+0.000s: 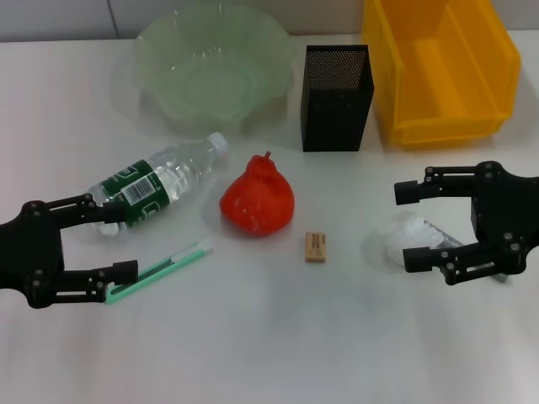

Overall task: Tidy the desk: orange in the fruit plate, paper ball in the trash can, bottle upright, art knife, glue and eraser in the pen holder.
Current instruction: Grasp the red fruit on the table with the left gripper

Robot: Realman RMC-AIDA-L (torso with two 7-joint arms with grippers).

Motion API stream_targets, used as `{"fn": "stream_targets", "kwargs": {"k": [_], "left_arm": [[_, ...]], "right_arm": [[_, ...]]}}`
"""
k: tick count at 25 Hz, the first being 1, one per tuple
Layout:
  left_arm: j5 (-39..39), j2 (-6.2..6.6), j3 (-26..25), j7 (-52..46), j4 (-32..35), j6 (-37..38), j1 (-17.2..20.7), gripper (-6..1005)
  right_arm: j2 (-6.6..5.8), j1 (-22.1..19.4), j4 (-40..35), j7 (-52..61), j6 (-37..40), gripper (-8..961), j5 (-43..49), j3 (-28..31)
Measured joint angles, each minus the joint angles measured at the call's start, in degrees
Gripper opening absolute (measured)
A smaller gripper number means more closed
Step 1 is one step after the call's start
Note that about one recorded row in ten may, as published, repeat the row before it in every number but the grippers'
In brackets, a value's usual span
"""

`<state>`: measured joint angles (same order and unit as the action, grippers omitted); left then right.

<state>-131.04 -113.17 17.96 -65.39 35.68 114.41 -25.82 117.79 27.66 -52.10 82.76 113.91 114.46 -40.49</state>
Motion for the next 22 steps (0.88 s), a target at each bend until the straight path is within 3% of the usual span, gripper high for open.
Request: {"fn": "stream_targets", "kwargs": {"k": [15,19,22], "left_arm": [[0.15,-0.12,-0.27,-0.07,0.9,-0.27,-0.55,841],[1.61,-1.07,-0.1,-2.82,5.04,-1.26,-0.74,841],[2.09,-2.47,0.09,-5.79,9.7,-2.1,-1.97,841]], "right_arm": [[0.32,-0.51,0.12,0.28,-0.15,836,-0.1,0.24],[0.31,-0.95,0.06,0.3,-0.57,836,0.19,0.89],[0.2,-1.42,-0.58,0.31,-0.64,835,1.98,3.56]]}}
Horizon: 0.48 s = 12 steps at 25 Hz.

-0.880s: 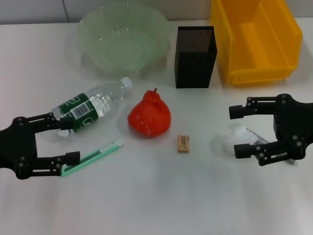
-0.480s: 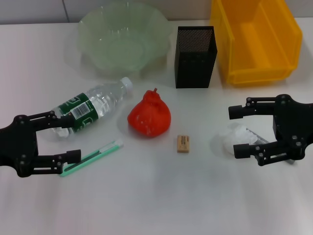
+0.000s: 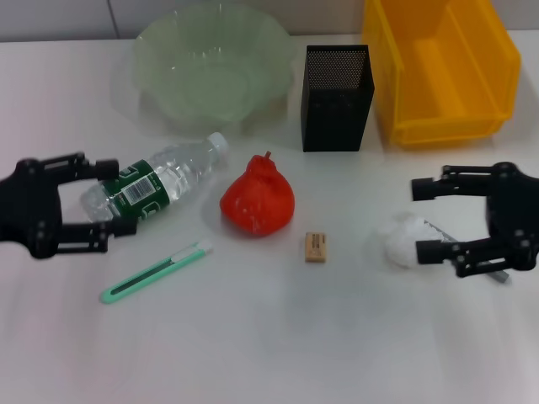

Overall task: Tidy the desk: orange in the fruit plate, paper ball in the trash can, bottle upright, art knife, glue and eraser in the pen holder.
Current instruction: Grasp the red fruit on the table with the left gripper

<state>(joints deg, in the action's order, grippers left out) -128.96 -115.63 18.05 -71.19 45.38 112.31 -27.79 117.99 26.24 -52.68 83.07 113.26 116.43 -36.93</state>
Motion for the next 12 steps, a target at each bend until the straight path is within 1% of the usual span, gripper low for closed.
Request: {"fn": "stream_targets", "kwargs": {"k": [3,4,6,9,12], "left_arm": [[-0.1,-1.32,1.02,-2.49,3.74,-0.9,-1.63,841],[-0.2,-1.89,1.84,-3.11,4.71,-1.42,-2.22,840],[0.01,-2.56,4.81,-4.08,5.53,-3.43,-3.09,840],[1.06,-2.9,9.63,-5.71,3.73,-9.03,-4.63,840],[2.33,-2.95,12.79,-6.35,-1.4,-16.97,-6.64,840]], "right_arm": [[-0.16,-0.52,-0.81,0.01,0.25,835,2.1,3.93],[-0.2,-0.7,-1.09,0.01,0.44,835,2.71,5.29],[-0.27,-1.2,-1.77,0.0,0.78,834,3.73,7.61],[-0.27,-2.15,-2.94,-0.23,0.96,834,4.57,10.2],[-0.22,-2.72,-3.26,-0.61,0.98,834,4.7,11.36]]}}
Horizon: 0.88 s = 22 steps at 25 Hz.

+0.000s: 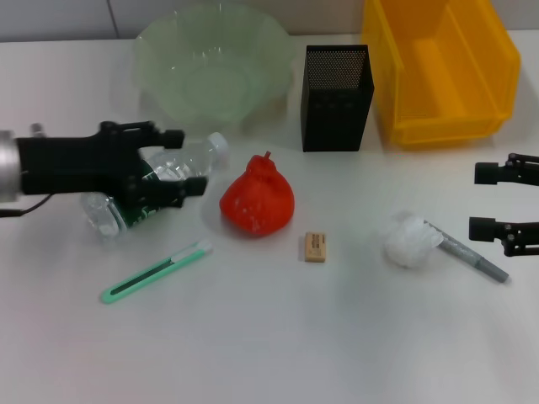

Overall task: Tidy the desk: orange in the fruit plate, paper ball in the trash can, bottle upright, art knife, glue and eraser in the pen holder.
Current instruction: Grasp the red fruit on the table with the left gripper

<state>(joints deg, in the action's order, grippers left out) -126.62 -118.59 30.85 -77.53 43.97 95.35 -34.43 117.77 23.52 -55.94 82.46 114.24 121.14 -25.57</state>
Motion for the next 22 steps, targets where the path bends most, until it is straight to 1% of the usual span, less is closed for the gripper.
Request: {"fn": "stream_targets", "kwargs": {"k": [1,2,3,5,7,8,9,10,12,13,15,19,20,22], "left_arm": [[0.35,-0.05,0.97,-0.02,-1.77,-2.97,-0.73,840],[0.35,-0.05,0.97,-0.02,-1.77,-2.97,-0.73,840],[1.12,-0.14,2.73,0.0,-4.21,-6.94,-1.72,840],[2.54,-0.19,5.26,0.01,-6.98,-10.87,-2.76,841],[2.54,-0.19,5.26,0.01,-6.98,-10.87,-2.76,841],[5.38,-0.35,9.69,-0.04,-10.23,-16.05,-3.78,841],[5.38,-0.35,9.69,-0.04,-10.23,-16.05,-3.78,841],[8.52,-0.48,14.5,-0.29,-12.13,-19.81,-3.95,841],[9.01,-0.49,15.14,-0.33,-12.41,-20.37,-3.96,841],[12.54,-0.5,20.35,-0.49,-13.83,-24.35,-4.07,841],[14.14,-0.51,22.82,-0.58,-14.26,-26.0,-4.08,841],[18.1,-0.51,29.69,-2.21,-14.91,-30.59,-4.17,840],[18.1,-0.51,29.69,-2.21,-14.91,-30.59,-4.17,840],[20.51,-0.51,34.32,-4.09,-14.97,-33.01,-4.29,831]], "right_arm": [[0.03,-0.08,-0.01,-0.15,-0.04,834,0.02,0.04],[0.07,-0.16,-0.02,-0.29,-0.15,833,0.05,0.06],[0.12,-0.2,-0.03,-0.42,-0.2,833,0.17,0.07],[0.17,-0.22,-0.12,-0.51,-0.19,833,0.55,0.08],[0.17,-0.2,-0.26,-0.5,-0.18,833,0.92,0.1],[0.17,-0.18,-0.29,-0.5,-0.23,833,0.98,0.09],[0.16,-0.18,-0.3,-0.5,-0.3,832,1.0,0.1],[0.15,-0.19,-0.3,-0.5,-0.32,832,1.01,0.12],[0.19,-0.23,-0.31,-0.53,-0.42,832,1.03,0.12],[0.21,-0.25,-0.31,-0.54,-0.47,832,1.03,0.13],[0.25,-0.26,-0.31,-0.54,-0.52,832,1.03,0.14],[0.32,-0.26,-0.25,-0.56,-0.56,831,1.04,0.16],[0.32,-0.26,-0.18,-0.56,-0.56,831,1.05,0.17],[0.34,-0.29,-0.05,-0.57,-0.57,831,1.23,0.17]]}}
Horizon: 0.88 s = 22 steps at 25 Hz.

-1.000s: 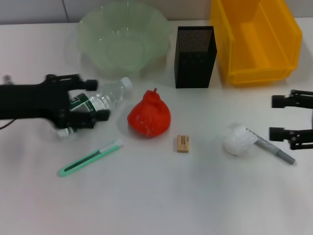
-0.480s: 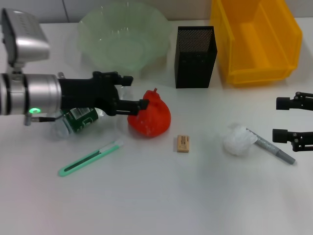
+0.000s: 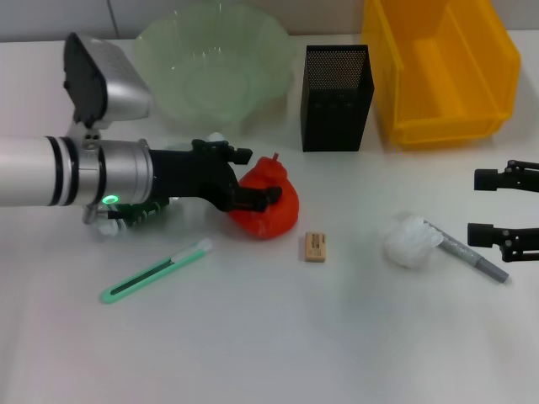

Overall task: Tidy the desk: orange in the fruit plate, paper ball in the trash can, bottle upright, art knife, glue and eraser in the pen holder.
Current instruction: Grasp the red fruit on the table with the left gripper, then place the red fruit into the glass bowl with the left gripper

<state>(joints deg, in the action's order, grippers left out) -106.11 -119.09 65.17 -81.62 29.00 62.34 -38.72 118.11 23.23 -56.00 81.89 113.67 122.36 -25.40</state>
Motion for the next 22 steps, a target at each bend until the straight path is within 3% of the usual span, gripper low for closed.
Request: {"fn": "stream_targets", "kwargs": {"k": [7,16,22], "left_arm": [[0.79,0.0,6.32,-3.29,0.11,-1.56,-0.97,766],[4.3,0.17,6.85,-3.66,0.65,-0.74,0.03,683],[4.56,0.19,6.88,-3.93,0.71,-0.5,0.24,424]], "right_arm": [[0.06,-0.32,0.17,-0.03,-0.1,830,0.45,0.0],[0.04,-0.52,0.28,-0.06,-0.71,829,0.45,0.0],[0.1,-0.56,0.28,-0.07,-0.74,828,0.45,0.0]]}}
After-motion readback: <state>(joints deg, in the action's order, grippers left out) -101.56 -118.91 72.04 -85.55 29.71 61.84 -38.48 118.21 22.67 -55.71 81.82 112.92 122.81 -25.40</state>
